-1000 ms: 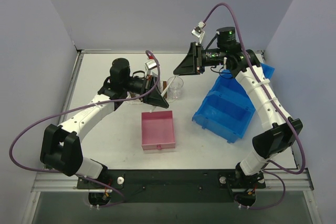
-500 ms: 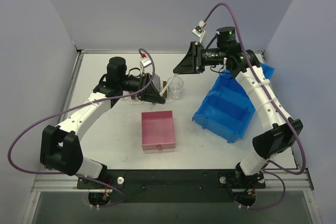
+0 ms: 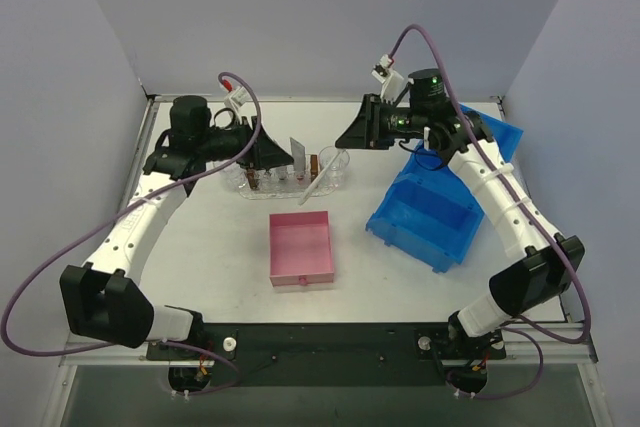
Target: Prepare toiletry sets of a toothbrush and toothpaste on the tray
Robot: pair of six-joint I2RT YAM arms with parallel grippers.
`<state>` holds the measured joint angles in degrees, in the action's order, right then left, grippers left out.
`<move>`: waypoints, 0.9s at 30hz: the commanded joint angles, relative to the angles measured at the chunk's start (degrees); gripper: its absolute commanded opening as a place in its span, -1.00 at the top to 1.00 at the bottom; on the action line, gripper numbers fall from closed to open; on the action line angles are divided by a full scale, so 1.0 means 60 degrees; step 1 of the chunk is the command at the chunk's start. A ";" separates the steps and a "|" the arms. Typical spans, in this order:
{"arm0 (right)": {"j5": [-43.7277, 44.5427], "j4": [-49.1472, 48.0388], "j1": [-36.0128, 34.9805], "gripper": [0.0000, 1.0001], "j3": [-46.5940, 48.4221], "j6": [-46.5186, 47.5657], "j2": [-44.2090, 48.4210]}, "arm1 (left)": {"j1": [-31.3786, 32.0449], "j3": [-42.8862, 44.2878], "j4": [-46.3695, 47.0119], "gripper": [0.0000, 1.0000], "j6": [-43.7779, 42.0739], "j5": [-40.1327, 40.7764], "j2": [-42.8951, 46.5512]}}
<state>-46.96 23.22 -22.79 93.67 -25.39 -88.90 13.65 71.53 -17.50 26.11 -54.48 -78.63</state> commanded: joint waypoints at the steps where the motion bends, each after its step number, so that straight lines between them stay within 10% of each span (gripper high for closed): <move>1: 0.2211 -0.1217 -0.0757 1.00 -0.0493 0.0817 0.0769 | -0.0165 0.0719 0.0030 -0.40 -0.0235 0.2291 0.0507; 12: 0.4530 -0.4938 -0.1973 1.00 -0.1813 0.0451 -0.0108 | -0.0254 0.0649 -0.0642 -0.42 -0.0161 0.4433 0.1150; 27: 0.5204 -0.5115 -0.2457 1.00 -0.0393 0.0877 -0.1837 | -0.0166 0.0208 -0.1742 -0.60 -0.1802 0.5916 0.2426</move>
<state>-17.54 -2.94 -36.36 86.78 -21.26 -99.94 12.34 72.97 -27.00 18.28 -21.52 -64.82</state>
